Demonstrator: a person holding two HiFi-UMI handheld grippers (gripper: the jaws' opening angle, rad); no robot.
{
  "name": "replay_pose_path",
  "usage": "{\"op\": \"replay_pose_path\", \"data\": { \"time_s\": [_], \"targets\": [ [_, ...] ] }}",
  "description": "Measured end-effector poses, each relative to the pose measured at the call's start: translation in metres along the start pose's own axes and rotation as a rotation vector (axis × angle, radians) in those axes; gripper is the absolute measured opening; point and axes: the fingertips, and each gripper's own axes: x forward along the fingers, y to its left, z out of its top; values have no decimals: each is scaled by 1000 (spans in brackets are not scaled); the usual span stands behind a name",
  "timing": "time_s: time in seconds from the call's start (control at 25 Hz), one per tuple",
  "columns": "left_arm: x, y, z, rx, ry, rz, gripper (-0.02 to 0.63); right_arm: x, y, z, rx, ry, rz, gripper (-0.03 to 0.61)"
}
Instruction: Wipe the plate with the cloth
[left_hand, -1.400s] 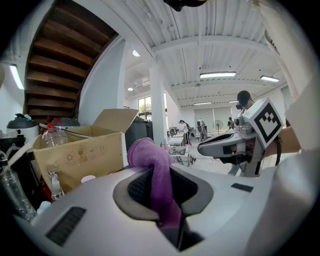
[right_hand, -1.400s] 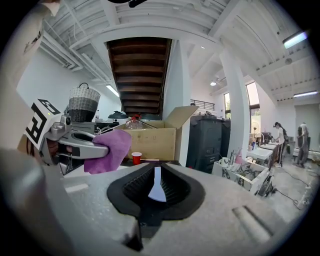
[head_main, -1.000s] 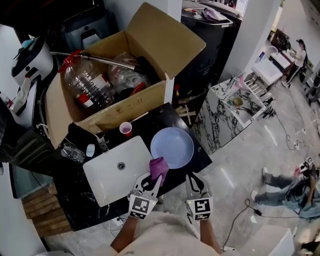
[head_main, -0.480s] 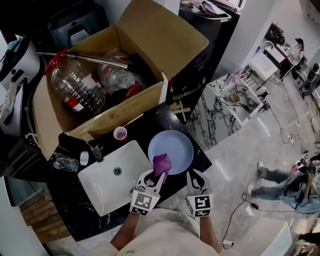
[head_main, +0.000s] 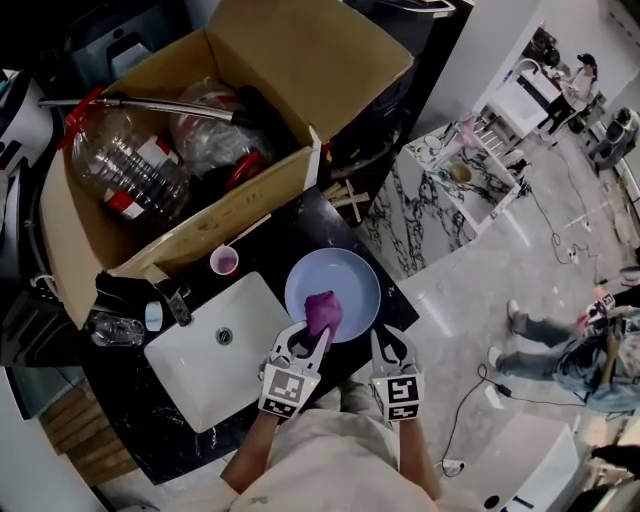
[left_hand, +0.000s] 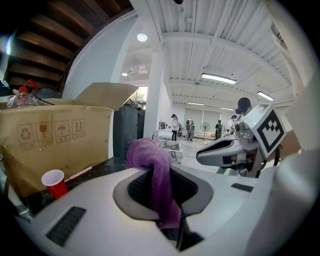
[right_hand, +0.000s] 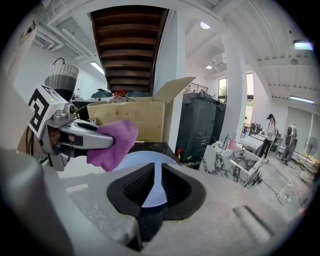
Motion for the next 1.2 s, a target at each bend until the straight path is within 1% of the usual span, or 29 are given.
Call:
{"op": "replay_pose_path", "data": {
  "time_s": [0.16, 0.32, 0.48, 0.6, 0.8, 0.92, 1.2],
  "targets": [
    [12, 1, -2, -22, 12, 17, 58, 11, -12, -6, 1, 13, 18, 37],
    [25, 2, -4, -16, 38, 39, 58, 25, -18, -6, 23, 11, 64, 37],
    [42, -4, -2, -22, 54, 63, 58, 37, -29, -10, 23, 22, 114, 37],
    [55, -7, -3, -23, 71, 76, 58, 45, -40, -17, 21, 36, 136, 37],
    [72, -9, -8, -19, 108, 89, 58, 58, -49, -24, 33, 59, 175, 37],
    [81, -11, -14, -20, 132, 95, 58, 66, -56, -32, 41, 79, 183, 37],
    [106, -12, -31, -20, 203, 91, 58, 84, -68, -47, 45, 131, 221, 46]
  ]
}}
